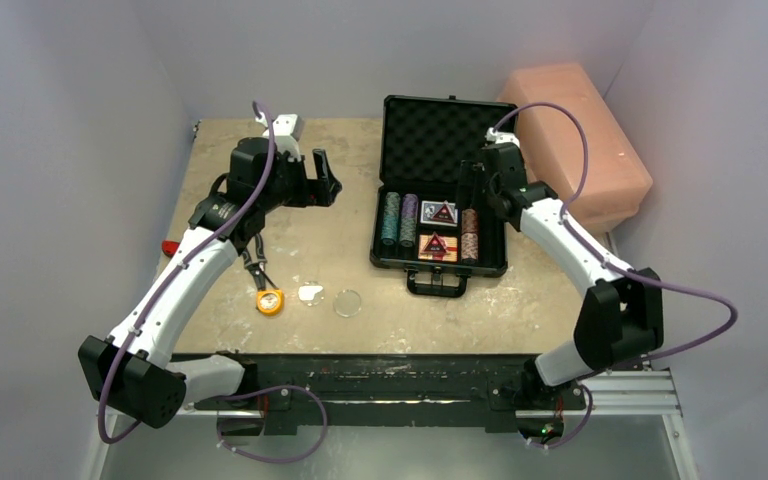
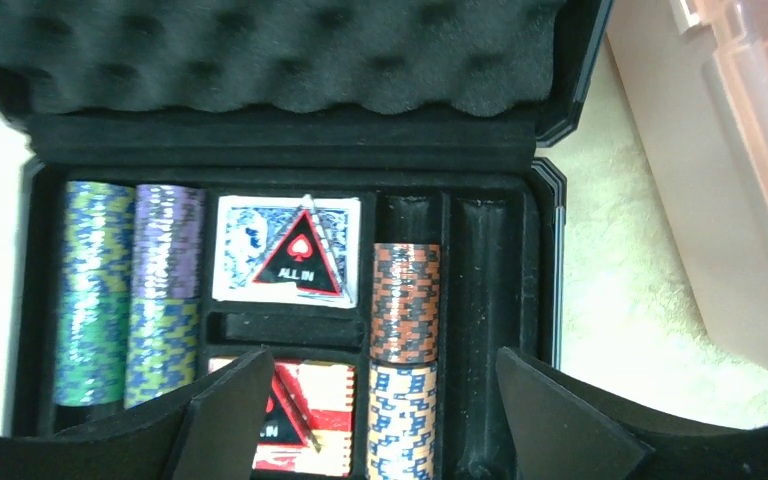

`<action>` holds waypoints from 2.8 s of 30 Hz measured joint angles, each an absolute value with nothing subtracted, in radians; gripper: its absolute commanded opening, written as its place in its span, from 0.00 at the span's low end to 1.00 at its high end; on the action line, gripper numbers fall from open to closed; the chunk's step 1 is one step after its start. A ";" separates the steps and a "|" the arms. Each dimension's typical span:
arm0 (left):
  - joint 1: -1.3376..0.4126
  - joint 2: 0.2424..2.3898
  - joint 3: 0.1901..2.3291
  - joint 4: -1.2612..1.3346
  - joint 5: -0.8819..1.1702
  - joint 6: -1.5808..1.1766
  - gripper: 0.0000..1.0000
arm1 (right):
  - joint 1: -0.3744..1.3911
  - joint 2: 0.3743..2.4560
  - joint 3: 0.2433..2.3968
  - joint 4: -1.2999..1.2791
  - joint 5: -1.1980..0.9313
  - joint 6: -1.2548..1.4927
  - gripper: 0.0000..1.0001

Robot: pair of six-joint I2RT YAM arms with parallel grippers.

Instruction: Pack up texas hold em set

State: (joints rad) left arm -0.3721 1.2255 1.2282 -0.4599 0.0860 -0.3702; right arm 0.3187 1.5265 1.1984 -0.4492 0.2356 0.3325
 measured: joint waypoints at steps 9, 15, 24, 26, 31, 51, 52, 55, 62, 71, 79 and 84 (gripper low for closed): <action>-0.372 1.222 1.228 -0.469 0.023 -0.336 1.00 | 0.319 1.367 1.194 -0.449 0.187 0.334 0.99; -0.372 1.203 1.223 -0.489 -0.056 -0.302 1.00 | 0.319 1.274 1.177 -0.448 0.171 0.348 0.99; -0.371 1.196 1.219 -0.587 -0.154 -0.311 1.00 | 0.319 1.187 1.119 -0.437 0.144 0.374 0.99; -0.371 1.195 1.219 -0.619 -0.165 -0.332 1.00 | 0.319 1.174 1.101 -0.426 0.134 0.386 0.99; -0.371 1.154 1.192 -0.683 -0.199 -0.405 1.00 | 0.319 1.159 1.077 -0.411 0.109 0.412 0.99; -0.369 0.888 0.832 -0.842 -0.215 -0.632 0.99 | 0.329 1.156 0.995 -0.375 -0.070 0.454 0.99; -0.371 0.888 0.824 -0.845 -0.215 -0.636 0.99 | 0.332 1.155 0.994 -0.374 -0.072 0.455 0.99; -0.391 0.888 0.800 -0.858 -0.218 -0.655 0.98 | 0.344 1.144 0.992 -0.374 -0.075 0.461 0.99; -0.481 0.888 0.775 -0.870 -0.243 -0.688 0.97 | 0.410 1.125 0.992 -0.374 -0.070 0.469 0.99; -0.596 0.891 0.752 -0.873 -0.264 -0.684 0.95 | 0.495 1.125 0.992 -0.382 -0.043 0.472 0.99; -0.667 0.929 0.722 -0.801 -0.241 -0.659 0.93 | 0.511 1.125 0.971 -0.390 -0.035 0.472 0.99; -0.699 1.018 0.722 -0.738 -0.235 -0.657 0.91 | 0.511 1.123 0.963 -0.397 -0.031 0.472 0.99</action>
